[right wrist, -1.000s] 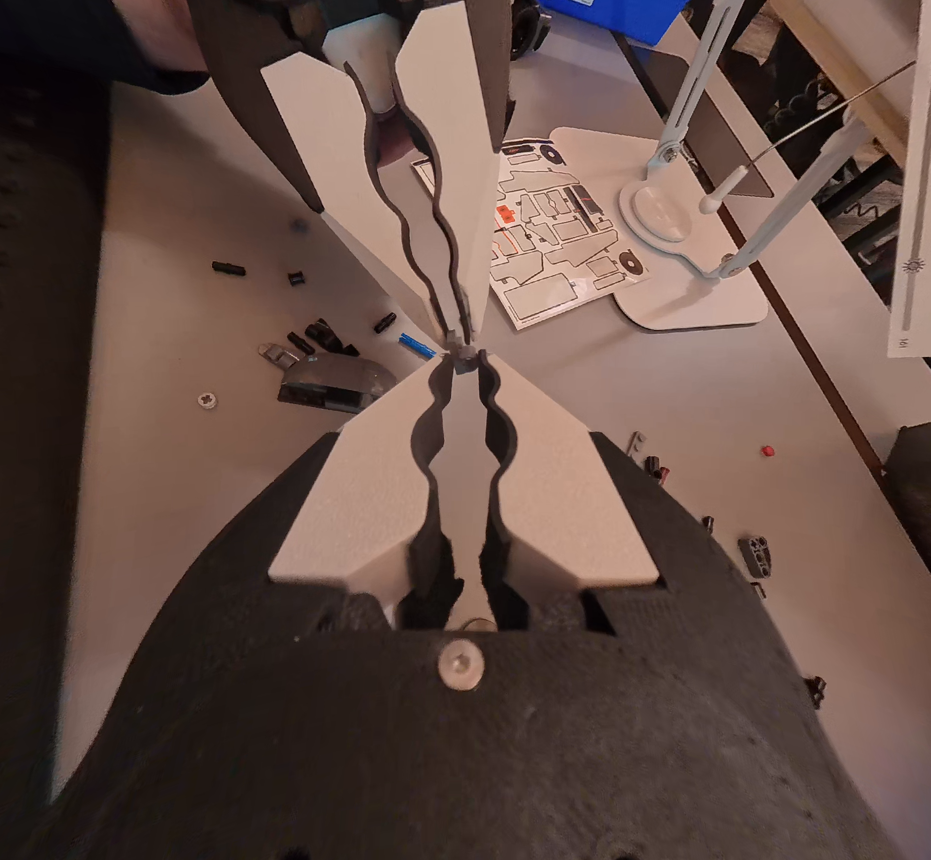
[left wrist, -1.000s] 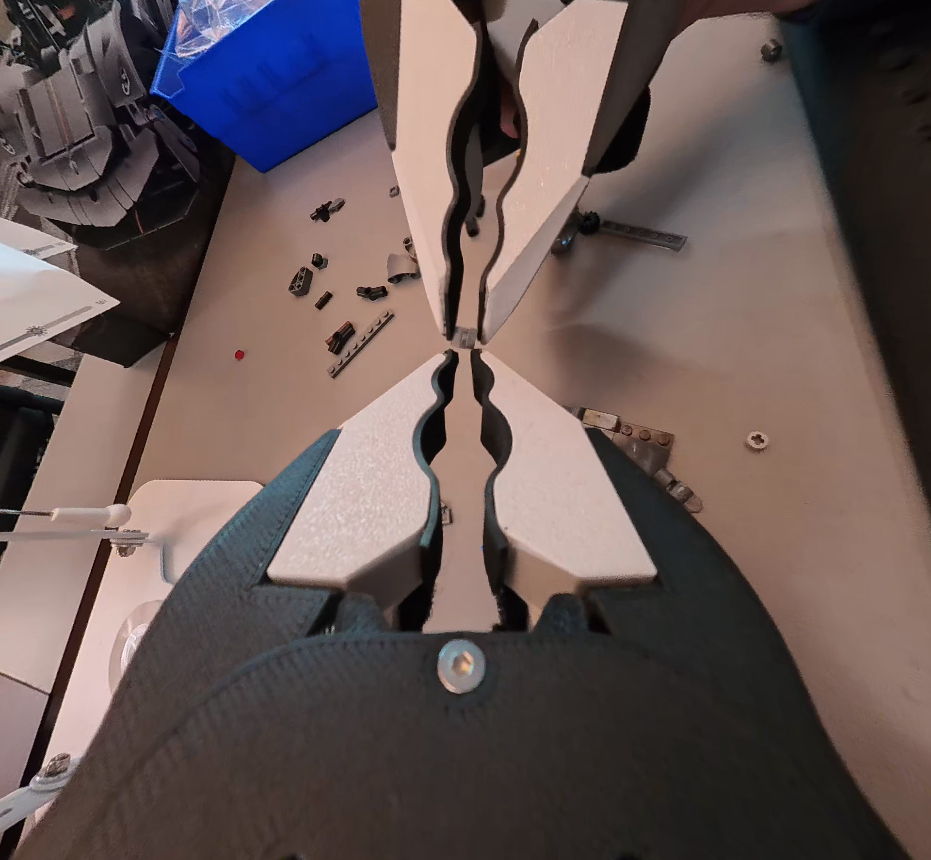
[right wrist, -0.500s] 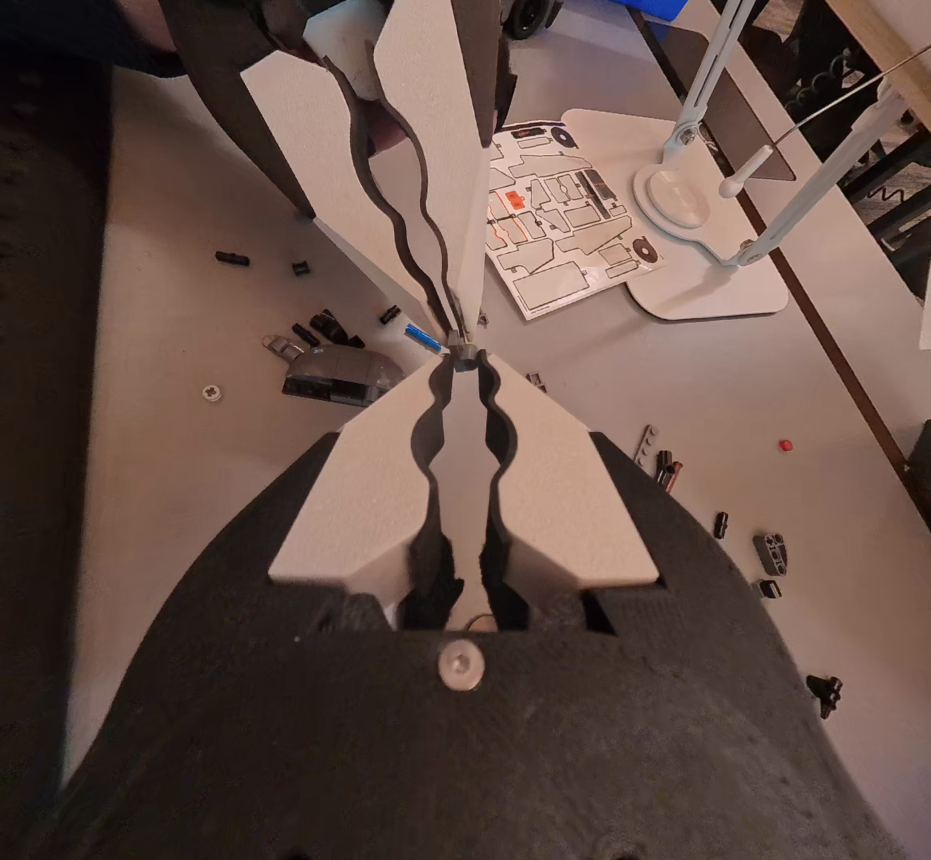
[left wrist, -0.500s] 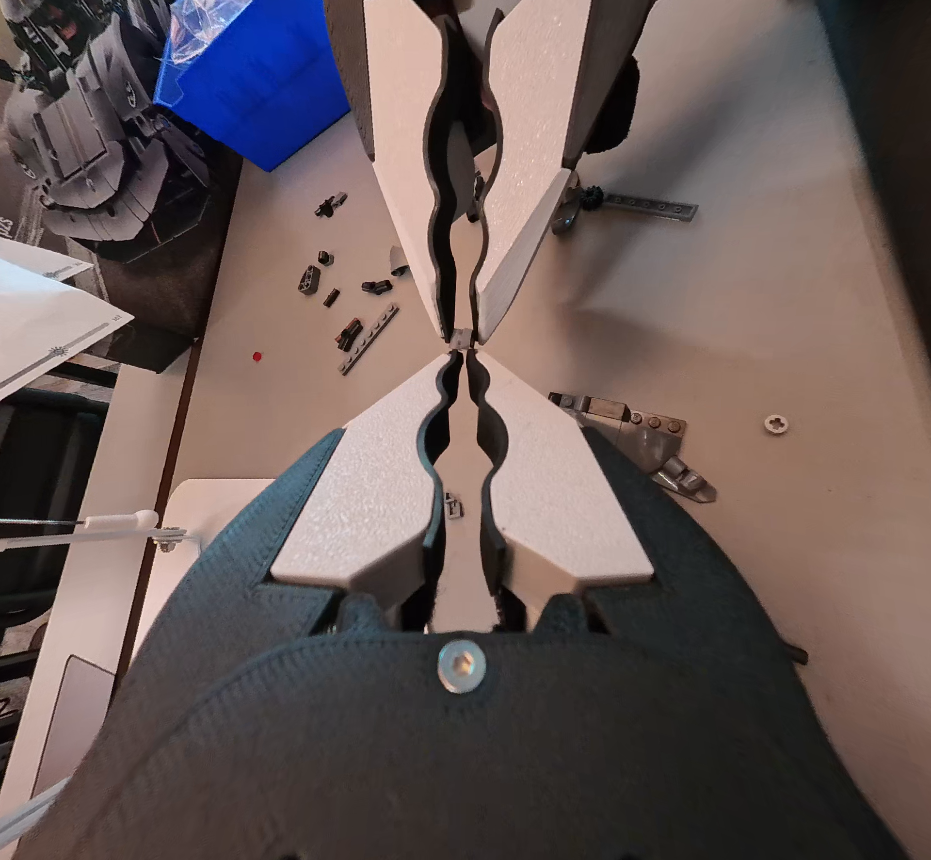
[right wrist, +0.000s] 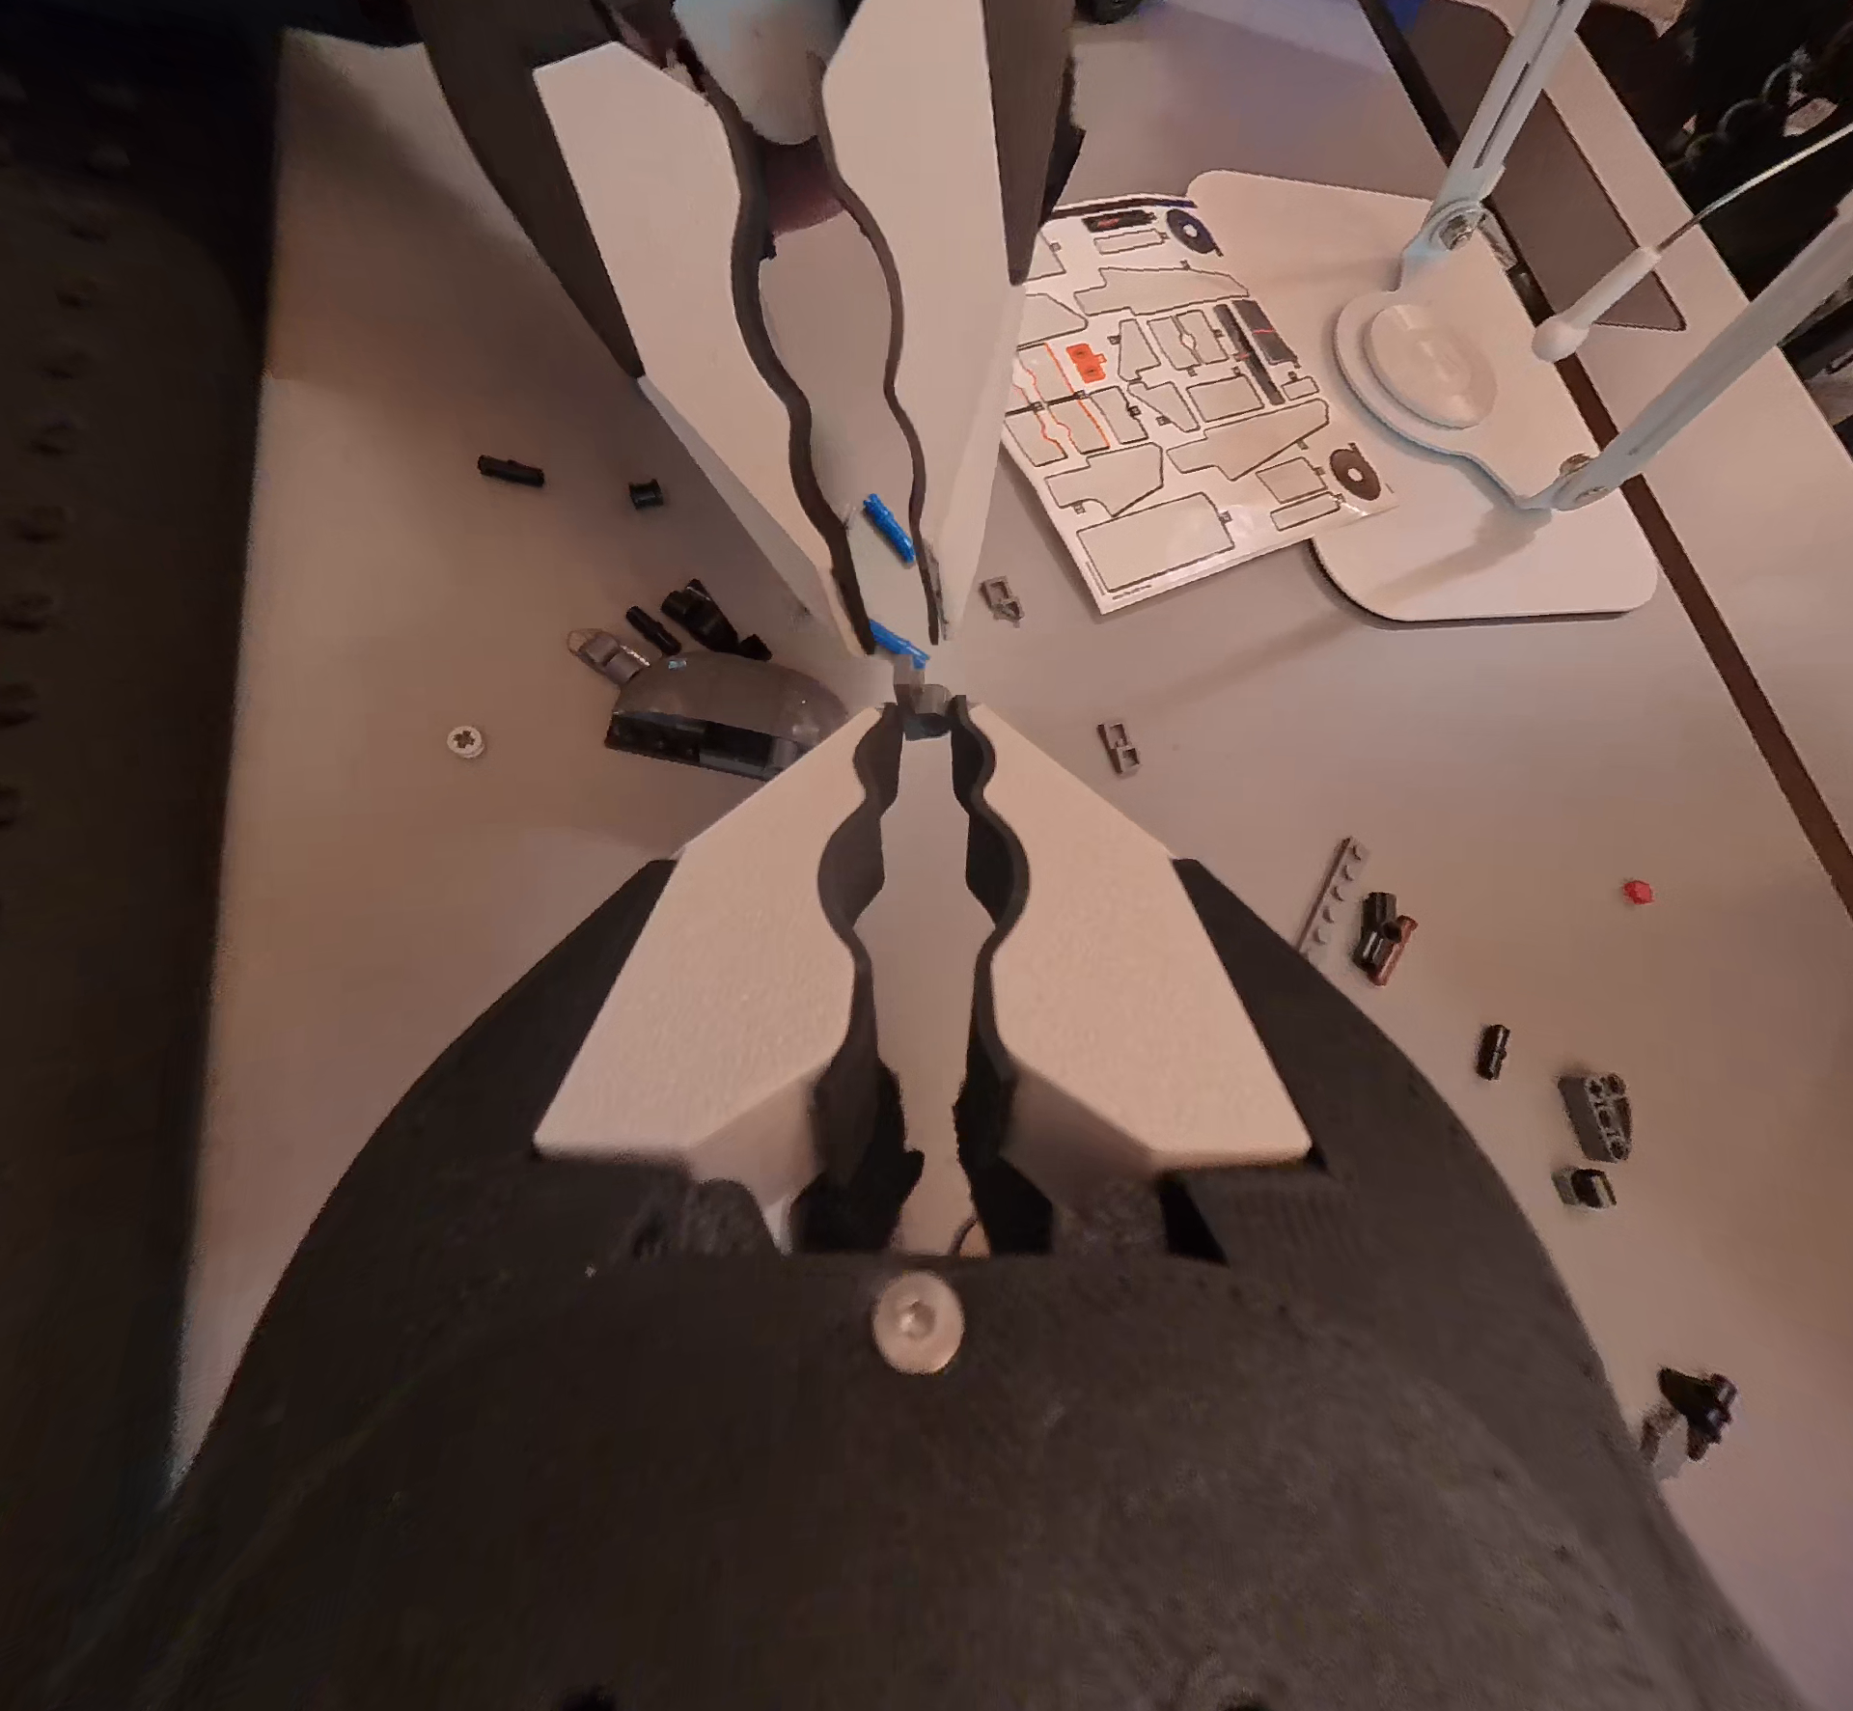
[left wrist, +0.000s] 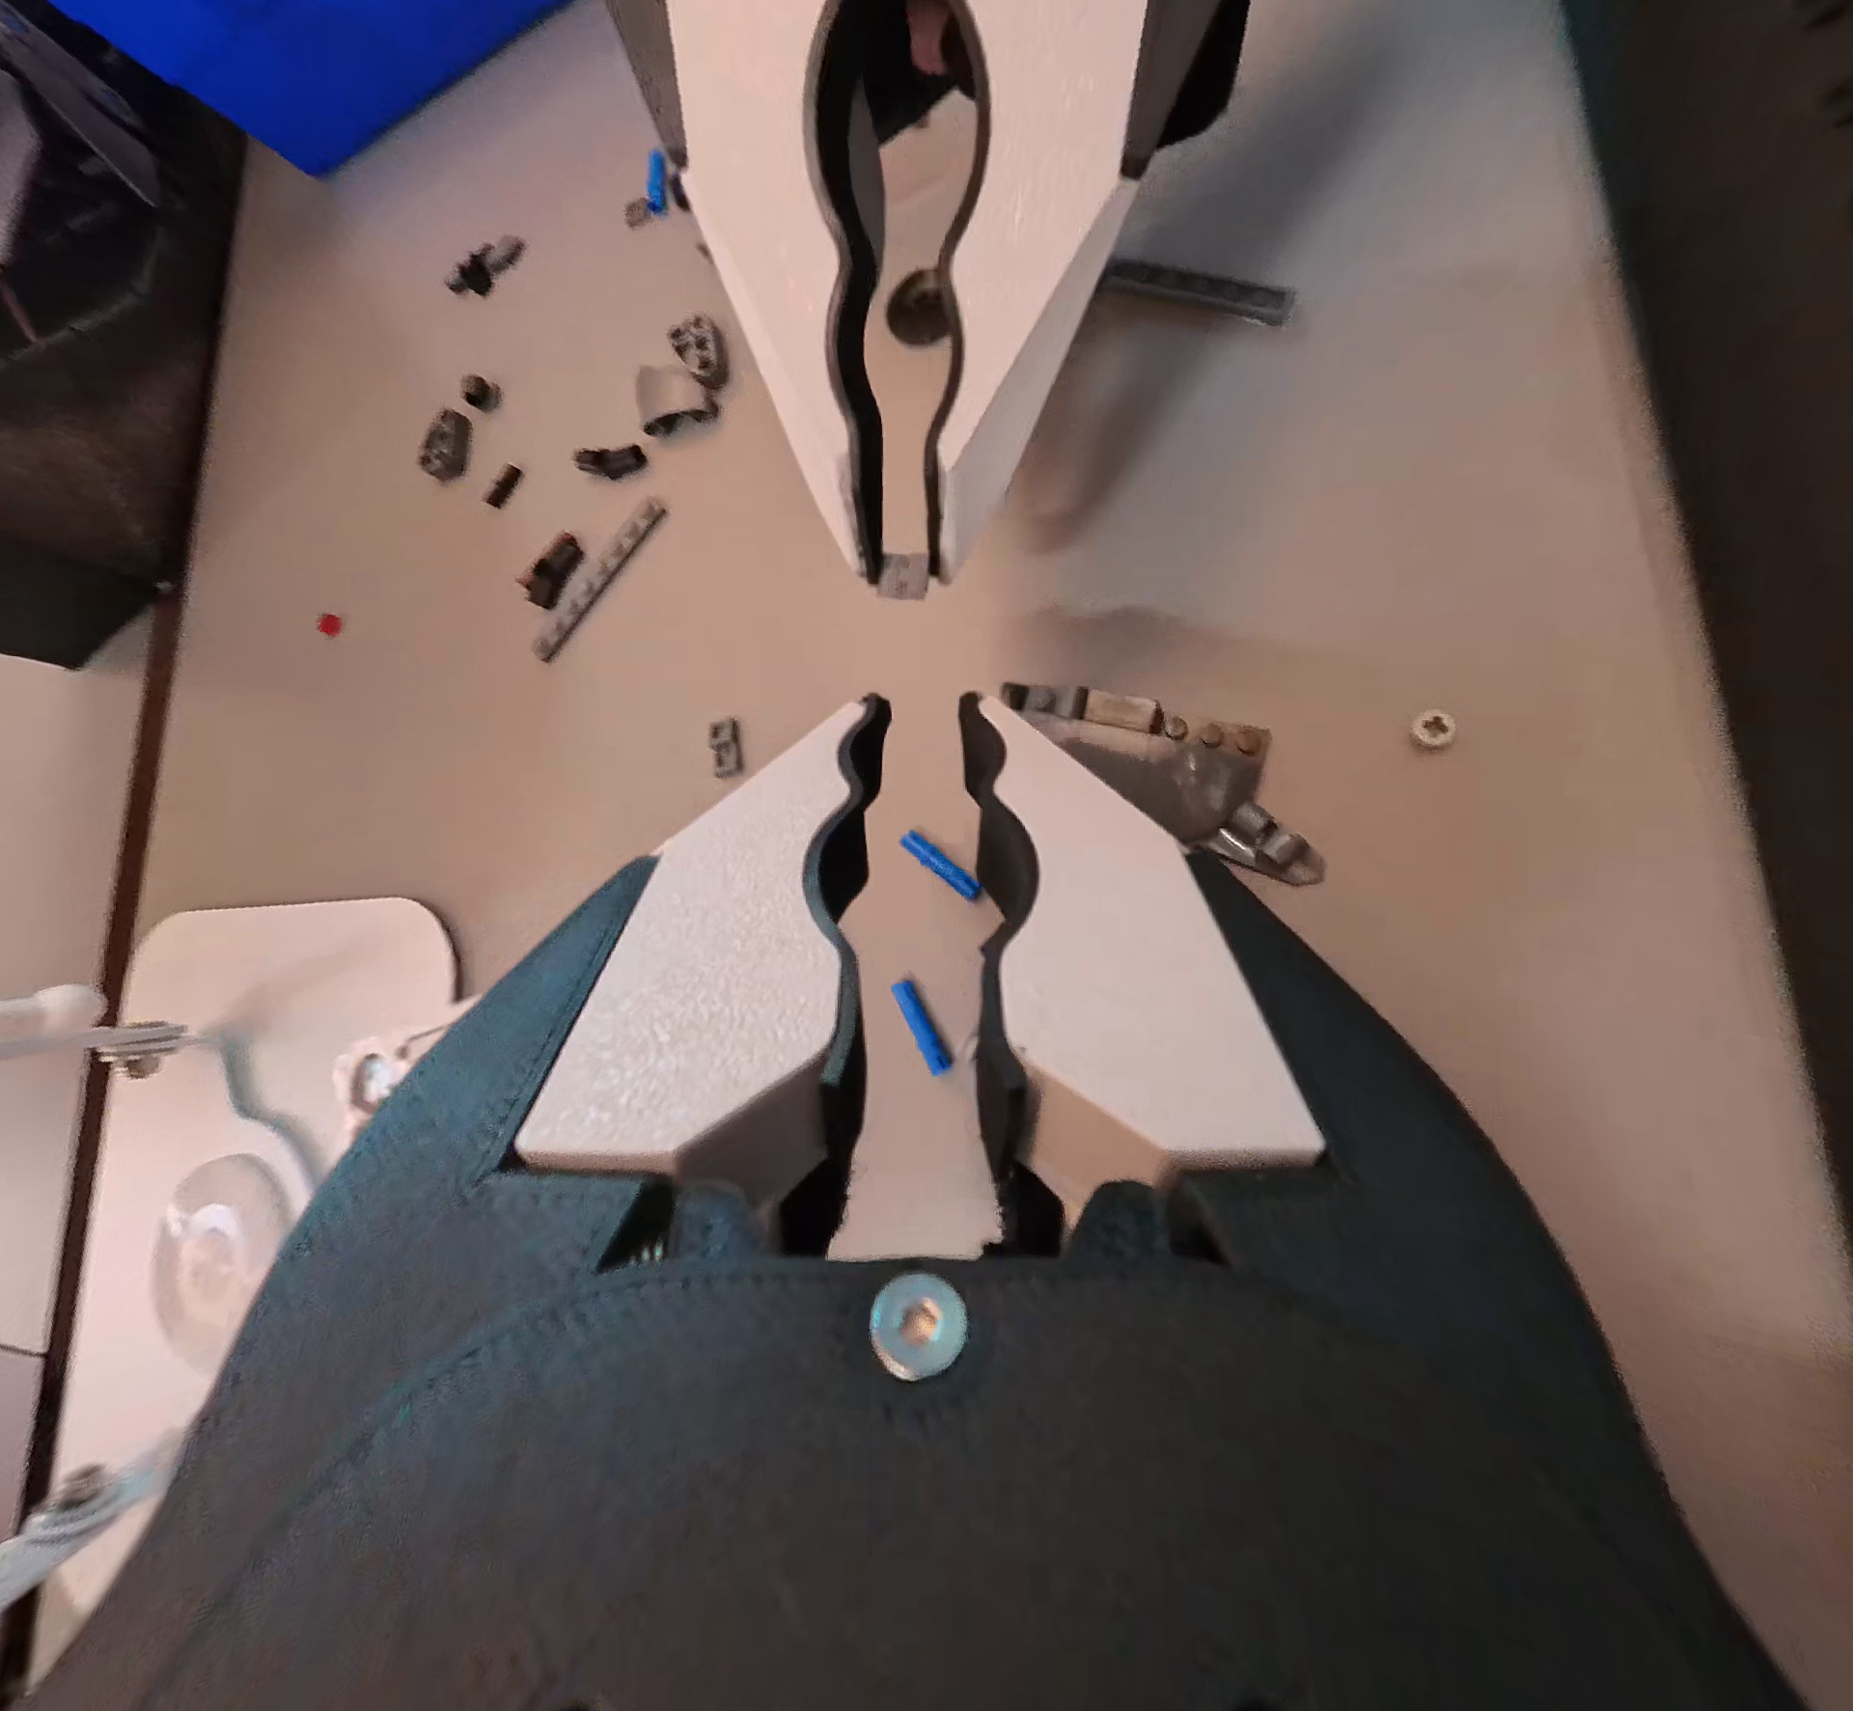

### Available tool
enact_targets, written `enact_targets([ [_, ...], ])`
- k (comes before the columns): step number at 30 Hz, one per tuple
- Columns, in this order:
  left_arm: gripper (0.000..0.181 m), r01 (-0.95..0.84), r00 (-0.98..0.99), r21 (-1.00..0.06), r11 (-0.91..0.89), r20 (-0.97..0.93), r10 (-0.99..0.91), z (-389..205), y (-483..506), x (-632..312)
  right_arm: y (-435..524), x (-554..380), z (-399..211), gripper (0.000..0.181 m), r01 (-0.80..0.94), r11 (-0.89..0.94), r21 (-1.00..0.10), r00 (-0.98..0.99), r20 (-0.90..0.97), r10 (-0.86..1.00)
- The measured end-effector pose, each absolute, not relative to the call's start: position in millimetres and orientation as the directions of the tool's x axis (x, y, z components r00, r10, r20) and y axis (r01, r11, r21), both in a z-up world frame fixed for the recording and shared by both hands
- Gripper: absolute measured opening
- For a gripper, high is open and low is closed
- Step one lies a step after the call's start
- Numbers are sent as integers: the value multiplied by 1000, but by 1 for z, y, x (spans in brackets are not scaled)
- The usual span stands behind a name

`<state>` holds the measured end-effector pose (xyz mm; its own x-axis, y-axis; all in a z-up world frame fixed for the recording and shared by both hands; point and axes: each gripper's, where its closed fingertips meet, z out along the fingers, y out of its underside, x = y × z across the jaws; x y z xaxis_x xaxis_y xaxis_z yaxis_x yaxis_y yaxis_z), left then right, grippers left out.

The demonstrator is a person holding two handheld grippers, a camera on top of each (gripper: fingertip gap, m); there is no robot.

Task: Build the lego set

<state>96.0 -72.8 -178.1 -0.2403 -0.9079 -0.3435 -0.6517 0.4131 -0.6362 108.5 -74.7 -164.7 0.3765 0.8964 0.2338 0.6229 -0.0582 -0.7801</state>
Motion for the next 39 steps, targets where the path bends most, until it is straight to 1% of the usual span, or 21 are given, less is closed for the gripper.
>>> enact_targets([
  [5,19,-702,-307,-605,375,-218,-926,-200,-82,85,-87,103,-179,8,669,-26,-743,307,245,920],
  [11,26,-722,-313,-613,321,-123,-942,-212,-82,80,-103,90,-193,8,720,80,-690,187,304,934],
  [19,29,-751,-319,-582,312,-94,-943,-224,-83,79,-113,84,-202,8,754,179,-632,93,373,923],
  [24,29,-755,-314,-578,308,-93,-945,-226,-82,79,-114,86,-208,8,780,190,-597,72,387,919],
  [28,28,-725,-319,-615,311,-100,-942,-215,-86,83,-113,87,-203,8,767,186,-614,88,389,917],
  [32,21,-661,-353,-666,346,-131,-927,-196,-99,89,-106,92,-200,8,754,138,-642,144,366,919],
  [36,14,-635,-358,-660,402,-210,-910,-190,-101,95,-99,99,-198,8,739,72,-670,203,323,924],
  [39,11,-638,-357,-635,436,-259,-898,-192,-100,99,-97,100,-195,8,721,45,-692,227,296,928],
])
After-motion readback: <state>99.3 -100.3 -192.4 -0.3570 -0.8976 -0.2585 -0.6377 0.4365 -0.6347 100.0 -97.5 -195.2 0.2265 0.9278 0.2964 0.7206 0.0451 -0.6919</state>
